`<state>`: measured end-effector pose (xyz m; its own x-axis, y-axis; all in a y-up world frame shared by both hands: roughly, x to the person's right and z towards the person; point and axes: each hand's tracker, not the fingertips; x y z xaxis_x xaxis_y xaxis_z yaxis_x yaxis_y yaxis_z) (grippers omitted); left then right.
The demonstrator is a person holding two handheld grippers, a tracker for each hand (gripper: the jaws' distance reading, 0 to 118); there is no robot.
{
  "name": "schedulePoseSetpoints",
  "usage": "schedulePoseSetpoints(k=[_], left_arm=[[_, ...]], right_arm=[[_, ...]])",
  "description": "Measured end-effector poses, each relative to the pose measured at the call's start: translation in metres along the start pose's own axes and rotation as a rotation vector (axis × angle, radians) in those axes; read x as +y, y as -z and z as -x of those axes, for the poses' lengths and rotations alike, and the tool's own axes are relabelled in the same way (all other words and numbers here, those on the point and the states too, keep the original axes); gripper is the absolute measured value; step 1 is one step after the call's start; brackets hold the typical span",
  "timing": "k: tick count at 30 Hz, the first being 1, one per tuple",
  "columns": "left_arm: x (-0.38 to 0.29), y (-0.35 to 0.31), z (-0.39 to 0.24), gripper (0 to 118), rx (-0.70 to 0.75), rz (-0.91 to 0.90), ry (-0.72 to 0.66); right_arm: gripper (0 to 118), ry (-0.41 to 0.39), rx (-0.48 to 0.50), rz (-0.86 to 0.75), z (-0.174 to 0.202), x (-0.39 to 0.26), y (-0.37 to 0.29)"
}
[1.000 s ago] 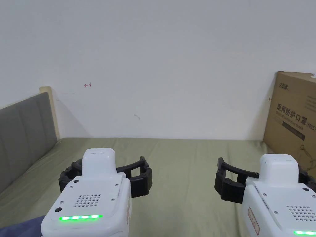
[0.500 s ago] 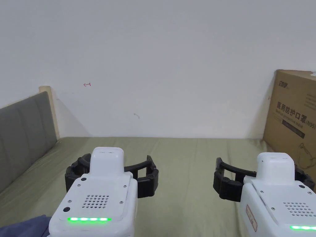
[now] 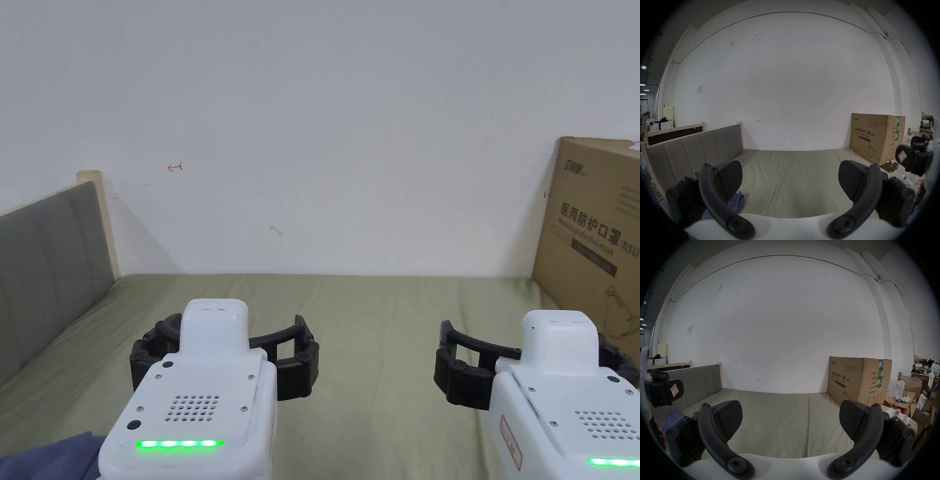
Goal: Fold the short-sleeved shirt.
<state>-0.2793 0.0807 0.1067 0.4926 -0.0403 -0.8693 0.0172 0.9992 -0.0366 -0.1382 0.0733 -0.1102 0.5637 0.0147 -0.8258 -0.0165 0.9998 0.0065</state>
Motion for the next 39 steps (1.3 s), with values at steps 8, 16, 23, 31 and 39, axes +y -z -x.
schedulePoseSetpoints(k=[8,16,23,31,39], left_arm=[[-0.001,0.002,-0.003,117,-0.006,0.048,-0.004],[0.001,0.004,0.001,117,0.024,0.089,-0.031],[-0.007,0.015,0.013,115,0.014,0.171,-0.12],[-0.008,0.011,0.01,77,0.035,0.174,-0.097],[-0.015,0.008,0.028,2,-0.025,0.188,-0.103]], right_arm=[[117,0.006,-0.003,0.001,0.0,-0.002,0.0],[117,0.001,-0.004,-0.004,0.002,-0.003,-0.002],[117,0.029,0.0,-0.004,0.0,-0.003,-0.004],[114,0.046,0.03,-0.006,-0.004,-0.004,-0.007],[0,0.17,0.051,0.115,-0.024,-0.013,0.001]])
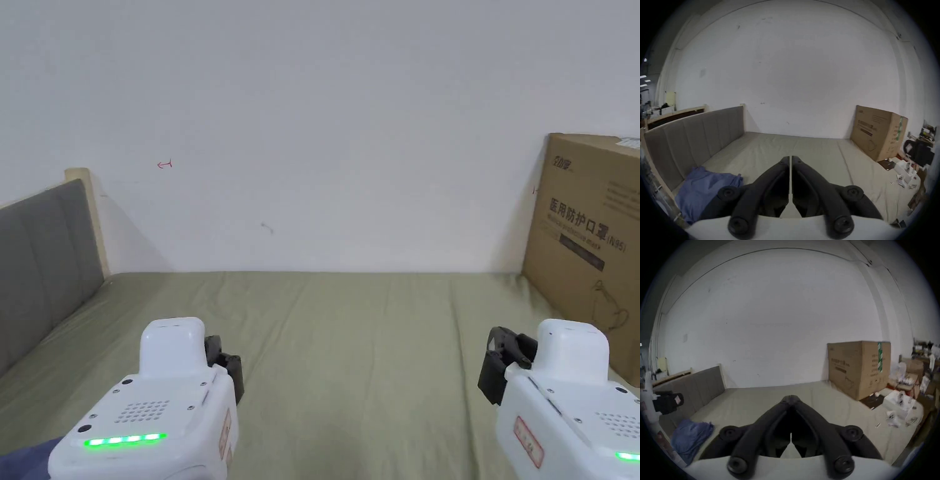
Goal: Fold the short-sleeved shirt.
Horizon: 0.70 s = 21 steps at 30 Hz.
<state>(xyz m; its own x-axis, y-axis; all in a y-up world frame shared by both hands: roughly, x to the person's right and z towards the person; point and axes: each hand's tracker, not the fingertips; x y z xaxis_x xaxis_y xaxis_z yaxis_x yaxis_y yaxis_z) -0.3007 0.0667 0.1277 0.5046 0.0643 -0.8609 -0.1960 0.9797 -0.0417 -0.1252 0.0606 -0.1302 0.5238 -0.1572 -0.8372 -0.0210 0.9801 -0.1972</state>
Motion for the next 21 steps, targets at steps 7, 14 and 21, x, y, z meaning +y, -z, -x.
schedulePoseSetpoints(k=[7,14,21], left_arm=[[-0.007,0.007,0.015,0,-0.085,0.055,-0.074],[-0.01,-0.032,0.103,0,0.076,0.047,-0.045],[-0.012,-0.114,0.225,0,0.426,-0.059,-0.135]], right_arm=[[0,-0.019,-0.013,-0.022,-0.001,-0.001,-0.005],[0,-0.01,0.204,0.071,0.078,-0.022,0.026],[0,-0.104,0.572,0.165,0.209,-0.041,0.033]])
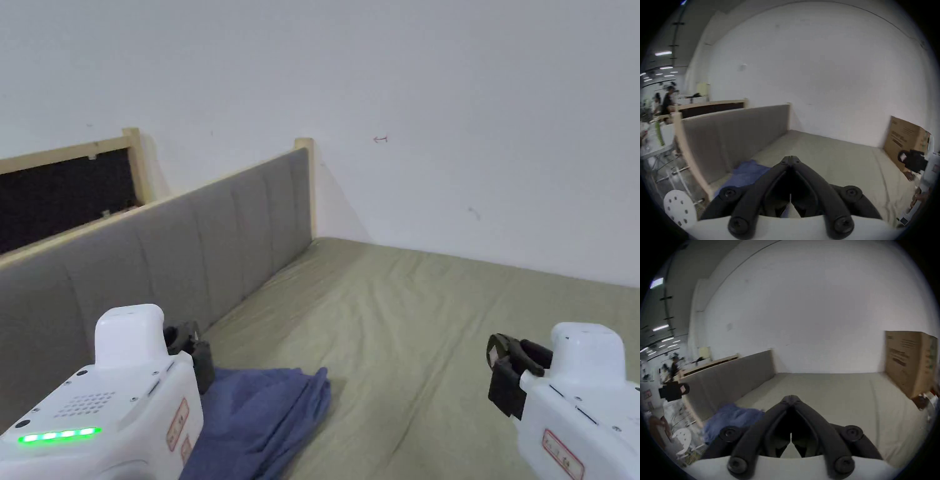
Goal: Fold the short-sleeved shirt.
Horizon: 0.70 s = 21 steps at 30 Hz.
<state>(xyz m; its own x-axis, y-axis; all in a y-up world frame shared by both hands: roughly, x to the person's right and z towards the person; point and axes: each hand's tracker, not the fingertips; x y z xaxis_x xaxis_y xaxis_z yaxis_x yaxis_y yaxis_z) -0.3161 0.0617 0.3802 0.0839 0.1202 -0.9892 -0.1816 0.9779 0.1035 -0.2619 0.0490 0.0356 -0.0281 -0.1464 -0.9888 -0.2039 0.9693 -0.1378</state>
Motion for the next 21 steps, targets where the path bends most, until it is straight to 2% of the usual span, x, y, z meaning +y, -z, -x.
schedulePoseSetpoints(k=[2,7,9,12,14,16,17,18,20,21], left_arm=[[-0.001,-0.003,0.015,0,0.001,0.012,-0.026],[-0.007,0.016,0.015,0,-0.031,0.054,0.016],[-0.013,0.051,0.016,0,-0.096,0.214,0.004],[-0.041,0.138,0.018,0,-0.256,0.618,-0.048],[-0.074,0.188,0.015,0,-0.282,0.845,-0.019],[-0.107,0.222,0.012,0,-0.251,0.938,-0.001],[-0.121,0.236,0.014,6,-0.224,0.953,-0.024],[-0.131,0.248,0.017,28,-0.175,0.956,-0.029],[-0.158,0.267,0.021,106,-0.094,0.994,-0.043],[-0.166,0.274,0.023,112,-0.086,0.991,-0.051]], right_arm=[[0,0.025,0.055,0.035,0.014,-0.003,0.014],[0,0.017,0.061,0.077,0.014,-0.011,0.02],[0,-0.018,0.024,0.096,0.004,-0.014,0.016],[0,-0.08,-0.105,0.119,-0.018,-0.022,0.006],[0,-0.077,-0.142,0.151,-0.038,-0.031,-0.002],[0,-0.068,-0.175,0.183,-0.056,-0.037,-0.009],[0,-0.064,-0.198,0.194,-0.066,-0.041,-0.014],[0,-0.059,-0.218,0.203,-0.073,-0.043,-0.02],[0,-0.046,-0.258,0.231,-0.09,-0.05,-0.028],[0,-0.037,-0.274,0.241,-0.096,-0.053,-0.031]])
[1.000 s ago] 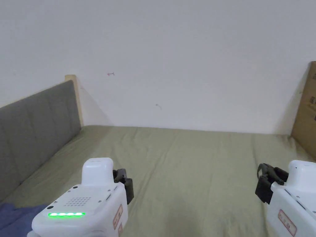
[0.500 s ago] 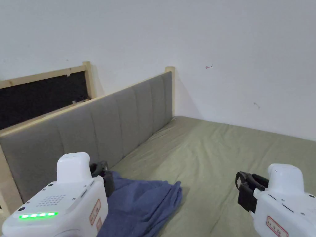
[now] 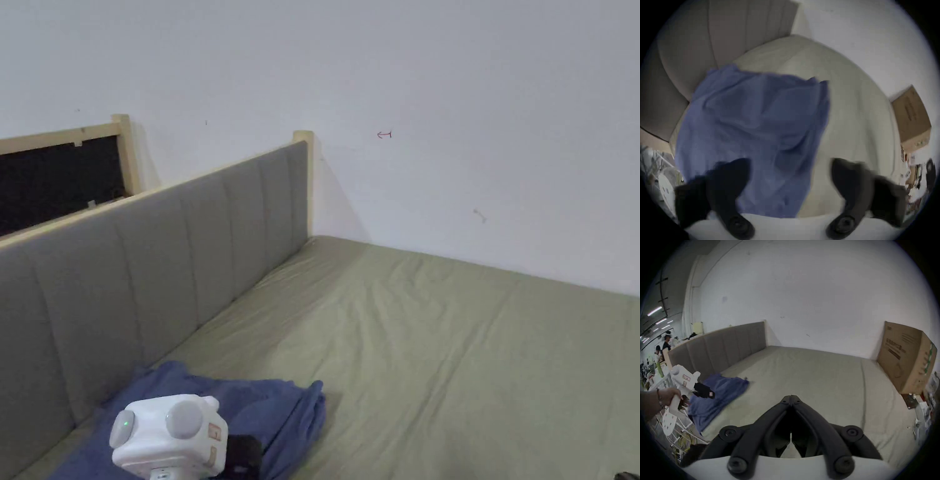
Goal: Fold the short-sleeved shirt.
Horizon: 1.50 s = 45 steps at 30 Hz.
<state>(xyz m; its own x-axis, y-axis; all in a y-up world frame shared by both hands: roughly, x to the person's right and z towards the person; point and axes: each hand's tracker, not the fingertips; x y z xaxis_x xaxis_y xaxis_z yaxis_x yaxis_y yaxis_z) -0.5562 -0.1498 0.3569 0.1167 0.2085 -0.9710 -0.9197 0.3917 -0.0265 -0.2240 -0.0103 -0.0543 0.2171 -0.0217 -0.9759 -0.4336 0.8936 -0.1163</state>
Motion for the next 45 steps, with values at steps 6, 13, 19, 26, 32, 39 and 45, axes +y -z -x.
schedulePoseSetpoints(k=[6,13,19,26,32,39,45], left_arm=[[-0.022,0.059,-0.01,116,0.053,0.045,0.159],[-0.043,0.047,-0.021,118,0.101,-0.051,0.169],[-0.047,-0.002,-0.008,5,0.327,-0.258,0.271],[-0.028,-0.129,-0.002,5,0.238,-0.566,0.289],[-0.012,-0.264,-0.049,5,0.075,-0.854,0.323],[-0.03,-0.355,-0.169,5,-0.209,-1.008,0.509],[-0.055,-0.355,-0.28,5,-0.484,-0.887,0.6]], right_arm=[[0,0.047,-0.059,0.084,-0.03,-0.022,0.011],[0,0.064,-0.077,0.068,-0.026,-0.03,0.013],[0,0.023,-0.057,0.019,-0.03,-0.02,-0.002],[0,0.054,-0.072,-0.028,-0.047,-0.017,-0.029],[0,0.11,-0.105,-0.119,-0.069,-0.008,-0.062],[0,0.189,-0.165,-0.223,-0.099,0.005,-0.107],[0,0.213,-0.211,-0.27,-0.123,0.001,-0.137]])
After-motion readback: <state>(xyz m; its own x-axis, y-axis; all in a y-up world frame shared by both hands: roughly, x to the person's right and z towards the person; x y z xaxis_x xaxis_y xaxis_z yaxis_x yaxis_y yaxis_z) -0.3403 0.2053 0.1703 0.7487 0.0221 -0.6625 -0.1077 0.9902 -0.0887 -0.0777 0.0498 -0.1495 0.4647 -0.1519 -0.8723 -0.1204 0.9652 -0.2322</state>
